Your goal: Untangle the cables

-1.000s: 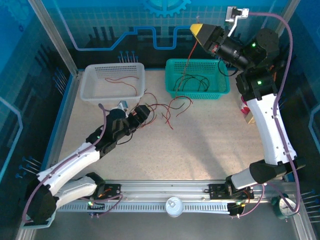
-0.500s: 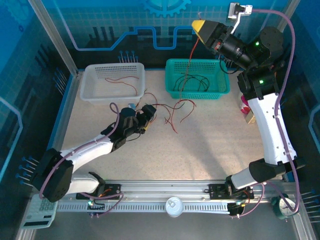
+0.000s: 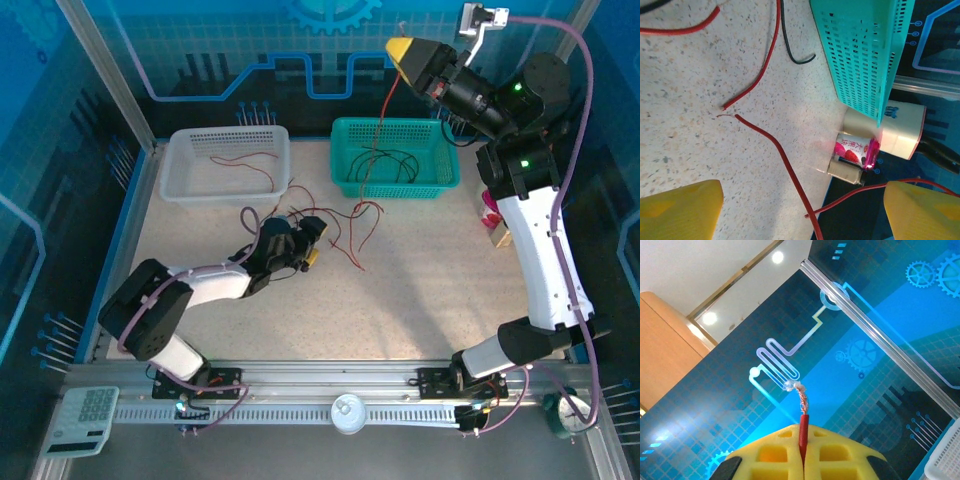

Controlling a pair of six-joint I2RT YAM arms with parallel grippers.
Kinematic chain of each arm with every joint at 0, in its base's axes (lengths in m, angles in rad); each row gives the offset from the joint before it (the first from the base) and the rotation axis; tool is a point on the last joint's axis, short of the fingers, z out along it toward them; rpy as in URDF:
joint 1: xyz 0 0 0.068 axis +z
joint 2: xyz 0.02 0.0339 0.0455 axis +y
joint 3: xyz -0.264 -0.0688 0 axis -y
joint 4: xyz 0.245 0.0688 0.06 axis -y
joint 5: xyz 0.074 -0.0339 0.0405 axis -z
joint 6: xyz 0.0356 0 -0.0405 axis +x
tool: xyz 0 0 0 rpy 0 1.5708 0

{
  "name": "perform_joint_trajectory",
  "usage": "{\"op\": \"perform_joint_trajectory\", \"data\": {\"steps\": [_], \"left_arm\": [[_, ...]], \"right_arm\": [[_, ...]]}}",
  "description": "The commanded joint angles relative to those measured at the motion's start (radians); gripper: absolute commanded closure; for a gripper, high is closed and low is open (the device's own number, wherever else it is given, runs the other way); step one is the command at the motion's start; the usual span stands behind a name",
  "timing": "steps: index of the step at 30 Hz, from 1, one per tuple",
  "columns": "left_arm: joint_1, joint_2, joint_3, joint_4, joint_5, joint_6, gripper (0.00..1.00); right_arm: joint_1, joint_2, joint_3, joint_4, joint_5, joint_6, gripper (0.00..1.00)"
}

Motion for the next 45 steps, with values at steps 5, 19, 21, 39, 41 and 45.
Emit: {"op": "perform_joint_trajectory", "data": {"steps": [5,19,21,39,41,45], "left_arm": [[-0.038,0.112,0.059,0.180,0.033,-0.074,0.25],[-0.044,0.125,0.054,0.237,0.009,-0.067,1.00],[-0.030,0.075,0.055,0.194,0.009,-0.032,1.00],[0.222,-0.413,0.472,-0.635,-0.014,0.584,1.00],[0.270,-0.422,0.524,-0.675,0.003,0.608,1.00],[0.353,-0.427,0.604,-0.723,0.023,0.648,1.00]], "right_arm": [[-0.016,-0.010,0.017,0.029,-0.014,0.007,1.00],[-0.119,-0.050,-0.099,0.087,-0.046,0.063,1.00],[-0.149,-0.062,-0.148,0.121,-0.056,0.090,1.00],[-0.421,-0.269,-0.555,0.148,-0.114,0.083,1.00],[-0.455,-0.290,-0.594,0.148,-0.131,0.084,1.00],[-0.515,-0.338,-0.631,0.089,-0.137,0.041,1.00]]}}
